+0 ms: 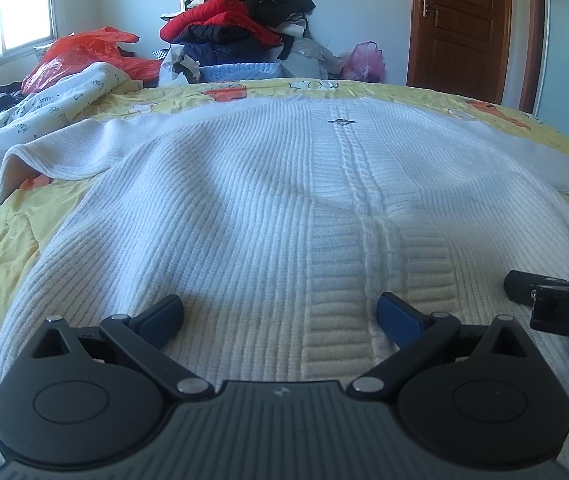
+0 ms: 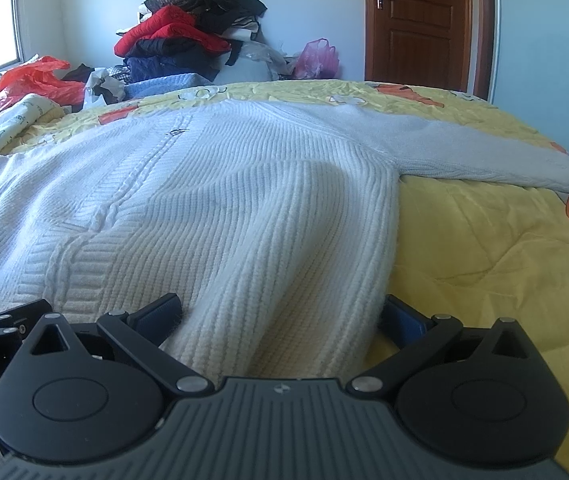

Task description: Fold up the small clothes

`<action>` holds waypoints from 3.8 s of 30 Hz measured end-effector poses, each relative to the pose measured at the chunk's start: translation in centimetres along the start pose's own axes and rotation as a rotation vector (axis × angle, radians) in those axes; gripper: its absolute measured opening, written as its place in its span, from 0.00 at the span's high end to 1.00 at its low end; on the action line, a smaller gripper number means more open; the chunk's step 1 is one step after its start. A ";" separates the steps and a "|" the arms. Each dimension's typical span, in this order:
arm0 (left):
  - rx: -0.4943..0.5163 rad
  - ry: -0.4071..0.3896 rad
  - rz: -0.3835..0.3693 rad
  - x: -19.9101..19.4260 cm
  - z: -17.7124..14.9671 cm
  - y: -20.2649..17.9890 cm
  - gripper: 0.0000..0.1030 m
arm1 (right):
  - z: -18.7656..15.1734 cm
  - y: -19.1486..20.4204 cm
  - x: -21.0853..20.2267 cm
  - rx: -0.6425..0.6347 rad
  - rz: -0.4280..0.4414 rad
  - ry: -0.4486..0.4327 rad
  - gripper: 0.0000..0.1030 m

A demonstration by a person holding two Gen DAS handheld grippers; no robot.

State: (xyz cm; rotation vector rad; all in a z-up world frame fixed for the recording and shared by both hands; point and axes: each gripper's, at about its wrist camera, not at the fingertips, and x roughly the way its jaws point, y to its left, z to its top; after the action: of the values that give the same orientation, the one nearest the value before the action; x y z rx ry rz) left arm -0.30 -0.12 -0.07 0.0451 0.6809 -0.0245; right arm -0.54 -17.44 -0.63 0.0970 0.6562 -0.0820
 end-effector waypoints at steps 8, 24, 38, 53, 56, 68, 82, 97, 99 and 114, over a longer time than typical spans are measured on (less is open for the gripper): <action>-0.004 0.000 0.001 -0.1 0.0 -0.1 0.00 | 3.9 -7.1 -1.2 0.111 0.096 -0.104 0.00; -0.003 0.000 0.001 -0.1 -0.1 -0.2 0.00 | 7.6 -35.9 3.5 0.806 -0.014 -0.261 0.09; -0.003 0.001 0.000 -0.1 0.0 -0.1 0.00 | 4.9 -41.3 8.7 1.019 -0.091 -0.292 0.53; -0.055 -0.079 -0.166 -1.9 5.3 1.1 0.00 | 12.6 -27.2 5.6 0.589 0.077 -0.369 0.83; -0.125 -0.079 -0.195 -1.1 8.1 1.9 0.00 | 13.3 -21.4 7.0 0.555 0.223 -0.312 0.83; -0.444 0.019 -0.571 6.6 14.6 3.4 0.00 | 13.3 -2.7 12.5 0.395 0.490 0.004 0.44; -0.435 0.230 -0.575 14.6 13.6 -2.2 0.33 | 4.1 -15.3 2.7 0.635 0.414 0.008 0.33; -0.245 0.130 -0.489 13.0 16.5 -4.0 0.92 | -4.2 -12.4 0.9 0.834 0.557 0.200 0.62; -0.233 0.111 -0.488 12.7 17.3 -4.0 0.92 | -5.5 -13.1 1.0 0.962 0.606 0.205 0.68; -0.201 0.089 -0.466 12.3 18.4 -3.4 0.92 | -4.2 -9.0 0.4 0.806 0.532 0.282 0.81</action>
State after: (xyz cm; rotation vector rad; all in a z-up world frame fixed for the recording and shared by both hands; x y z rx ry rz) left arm 20.71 -4.57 6.32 -0.3079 0.7680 -0.4033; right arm -3.74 -25.94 -4.77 1.0697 0.8266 0.1895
